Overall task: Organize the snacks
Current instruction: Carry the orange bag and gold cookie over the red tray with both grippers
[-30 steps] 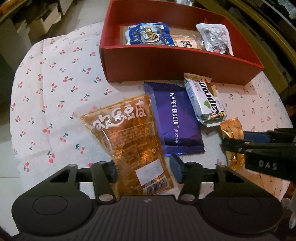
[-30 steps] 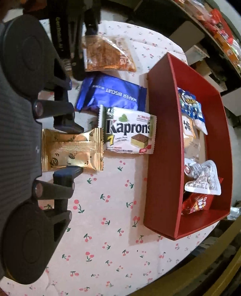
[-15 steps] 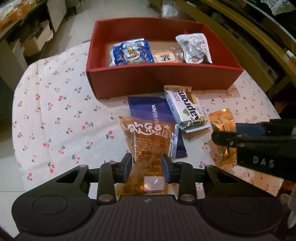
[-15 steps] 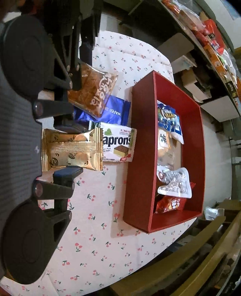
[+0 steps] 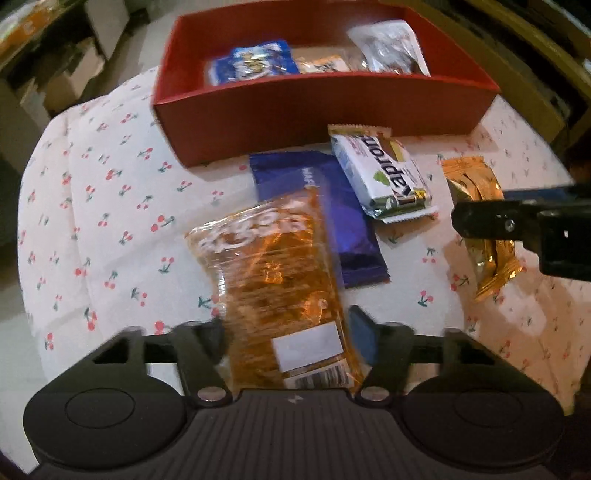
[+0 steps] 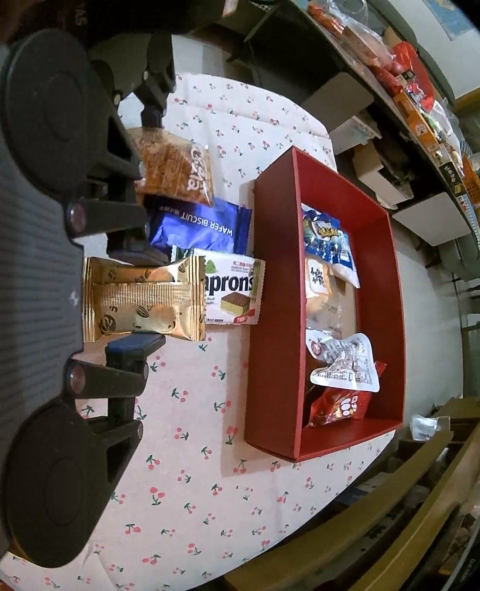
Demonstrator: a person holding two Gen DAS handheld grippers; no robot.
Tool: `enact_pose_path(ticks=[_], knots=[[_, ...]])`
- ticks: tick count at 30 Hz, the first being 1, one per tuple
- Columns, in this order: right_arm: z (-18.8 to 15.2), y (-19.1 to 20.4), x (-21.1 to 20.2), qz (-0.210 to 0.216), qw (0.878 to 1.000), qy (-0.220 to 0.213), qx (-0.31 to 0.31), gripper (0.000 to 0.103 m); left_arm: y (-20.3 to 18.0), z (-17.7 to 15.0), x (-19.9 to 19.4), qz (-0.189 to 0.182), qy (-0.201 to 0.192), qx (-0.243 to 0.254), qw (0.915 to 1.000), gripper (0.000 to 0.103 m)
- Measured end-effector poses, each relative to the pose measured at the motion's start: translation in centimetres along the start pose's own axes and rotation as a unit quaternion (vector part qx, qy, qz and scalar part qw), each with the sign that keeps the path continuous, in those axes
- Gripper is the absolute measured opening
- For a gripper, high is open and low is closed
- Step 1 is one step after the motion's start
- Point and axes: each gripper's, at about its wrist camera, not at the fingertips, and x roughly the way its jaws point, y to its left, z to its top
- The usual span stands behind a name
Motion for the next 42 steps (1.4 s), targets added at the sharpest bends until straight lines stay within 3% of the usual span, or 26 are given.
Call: enact_pose_path(ticks=[3, 5, 8, 23, 32, 42], knots=[[0.1, 0.0, -0.5, 0.004, 1.0, -0.009, 0.001, 0.047, 1.0, -0.3, -0.4, -0.009, 0.002, -0.021, 0.9997, 0.056], [0.1, 0.1, -0.8, 0.005, 1.0, -0.014, 0.0, 0.047, 1.6, -0.3, -0.7, -0.028, 0.003, -0.036, 0.9989, 0.041], [0.1, 0.0, -1.0, 0.005, 1.0, -0.021, 0.001, 0.047, 2.0, -0.2, -1.1, -0.035, 0.002, -0.048, 0.9982, 0.038], [1.9, -0.4, -2.1, 0.008, 0.998, -0.058, 0.015, 0.047, 2.5, 2.2, -5.3, -0.08, -0.069, -0.054, 0.9929, 0.037], [5.9, 0.1, -1.3, 0.012, 0.996, -0.084, 0.025, 0.047, 2.6, 7.7, -5.5, -0.075, -0.109, -0.056, 0.9896, 0.037], [10.9, -1.3, 1.3, 0.005, 0.994, -0.1, 0.053, 0.047, 2.7, 13.1, -3.0, -0.059, -0.119, -0.062, 0.9891, 0.037]])
